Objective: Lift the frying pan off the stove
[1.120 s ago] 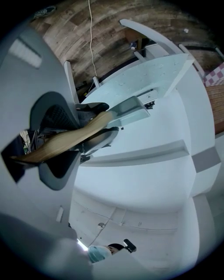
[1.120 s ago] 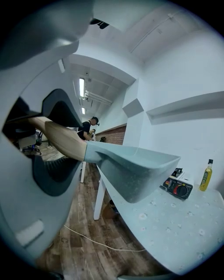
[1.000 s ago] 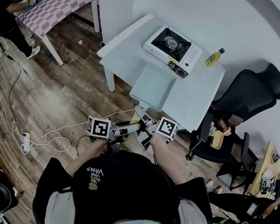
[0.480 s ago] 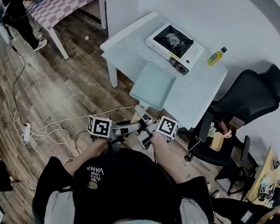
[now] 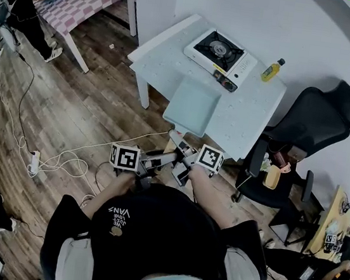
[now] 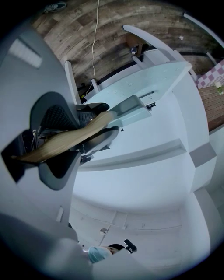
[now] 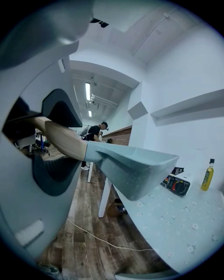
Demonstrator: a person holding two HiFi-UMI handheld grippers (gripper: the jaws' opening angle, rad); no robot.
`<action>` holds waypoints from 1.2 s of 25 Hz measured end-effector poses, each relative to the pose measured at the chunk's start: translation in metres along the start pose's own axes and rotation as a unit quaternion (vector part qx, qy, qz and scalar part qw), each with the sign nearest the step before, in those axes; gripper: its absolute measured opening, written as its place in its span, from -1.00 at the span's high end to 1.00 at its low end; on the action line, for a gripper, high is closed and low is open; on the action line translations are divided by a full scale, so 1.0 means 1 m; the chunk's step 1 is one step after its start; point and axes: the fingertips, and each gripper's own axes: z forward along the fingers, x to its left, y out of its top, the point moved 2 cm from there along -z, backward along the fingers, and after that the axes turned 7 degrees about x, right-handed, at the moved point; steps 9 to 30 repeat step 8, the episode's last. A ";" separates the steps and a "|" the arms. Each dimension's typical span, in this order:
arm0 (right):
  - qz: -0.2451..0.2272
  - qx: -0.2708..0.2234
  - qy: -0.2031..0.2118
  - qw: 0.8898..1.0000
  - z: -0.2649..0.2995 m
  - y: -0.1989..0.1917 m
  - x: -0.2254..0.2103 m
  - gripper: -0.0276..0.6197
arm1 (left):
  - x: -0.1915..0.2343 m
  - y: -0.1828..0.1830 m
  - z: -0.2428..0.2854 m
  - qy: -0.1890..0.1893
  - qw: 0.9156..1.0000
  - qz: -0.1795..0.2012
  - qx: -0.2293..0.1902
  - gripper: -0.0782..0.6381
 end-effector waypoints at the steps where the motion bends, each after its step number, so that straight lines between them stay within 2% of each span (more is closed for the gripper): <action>1: 0.001 -0.001 0.002 1.000 0.000 0.000 0.000 0.28 | 0.000 0.000 0.000 0.000 1.000 0.000 0.000 0.38; 30: -0.001 -0.006 -0.002 1.000 0.003 0.001 0.000 0.28 | 0.001 0.002 -0.002 0.001 1.000 -0.001 0.001 0.38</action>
